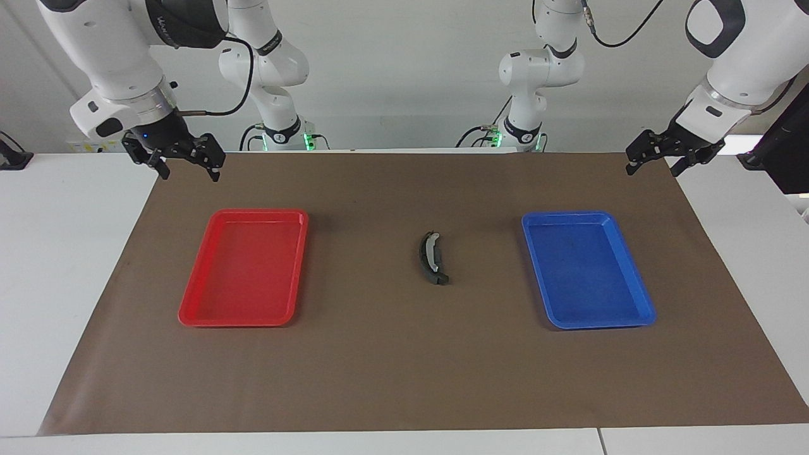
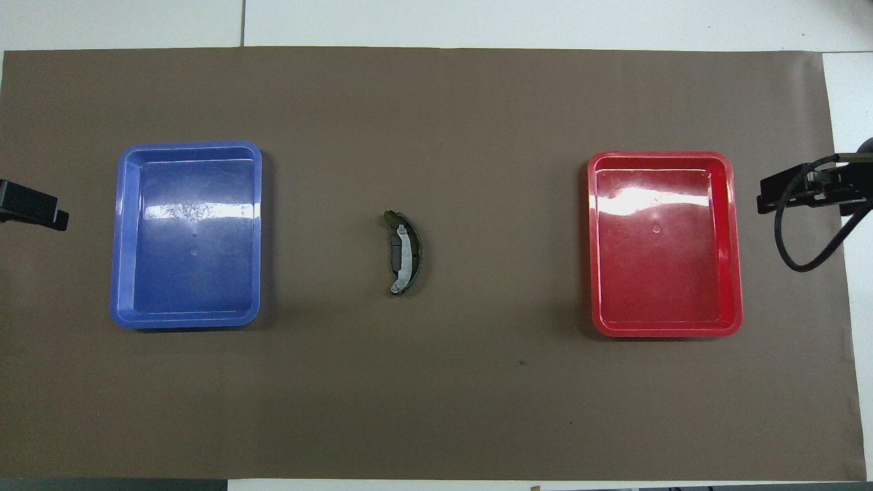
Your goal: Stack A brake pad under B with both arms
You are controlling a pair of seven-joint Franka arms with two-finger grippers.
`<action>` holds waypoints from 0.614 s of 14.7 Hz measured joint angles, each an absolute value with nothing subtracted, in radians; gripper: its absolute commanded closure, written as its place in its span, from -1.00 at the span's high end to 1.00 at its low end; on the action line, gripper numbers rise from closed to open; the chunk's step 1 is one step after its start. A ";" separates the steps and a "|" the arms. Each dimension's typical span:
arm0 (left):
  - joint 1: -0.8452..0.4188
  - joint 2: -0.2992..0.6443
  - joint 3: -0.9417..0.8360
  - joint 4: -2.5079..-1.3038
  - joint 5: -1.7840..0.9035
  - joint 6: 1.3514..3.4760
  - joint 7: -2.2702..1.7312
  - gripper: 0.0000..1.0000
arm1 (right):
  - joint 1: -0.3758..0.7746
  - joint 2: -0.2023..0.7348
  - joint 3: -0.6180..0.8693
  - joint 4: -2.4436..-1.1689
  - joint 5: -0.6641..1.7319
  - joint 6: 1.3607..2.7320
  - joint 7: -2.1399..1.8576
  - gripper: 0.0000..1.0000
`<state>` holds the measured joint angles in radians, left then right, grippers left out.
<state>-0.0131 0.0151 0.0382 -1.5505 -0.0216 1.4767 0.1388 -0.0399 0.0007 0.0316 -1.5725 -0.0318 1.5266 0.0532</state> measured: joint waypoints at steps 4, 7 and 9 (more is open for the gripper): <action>-0.013 0.015 0.038 -1.550 -0.022 1.477 0.139 0.97 | -0.031 0.001 0.033 -1.569 -0.032 1.525 0.053 1.00; -0.013 0.015 0.038 -1.550 -0.022 1.477 0.139 0.97 | -0.029 0.001 0.036 -1.569 -0.030 1.525 0.053 1.00; -0.013 0.015 0.038 -1.550 -0.022 1.477 0.139 0.97 | -0.029 0.001 0.037 -1.569 -0.029 1.525 0.053 1.00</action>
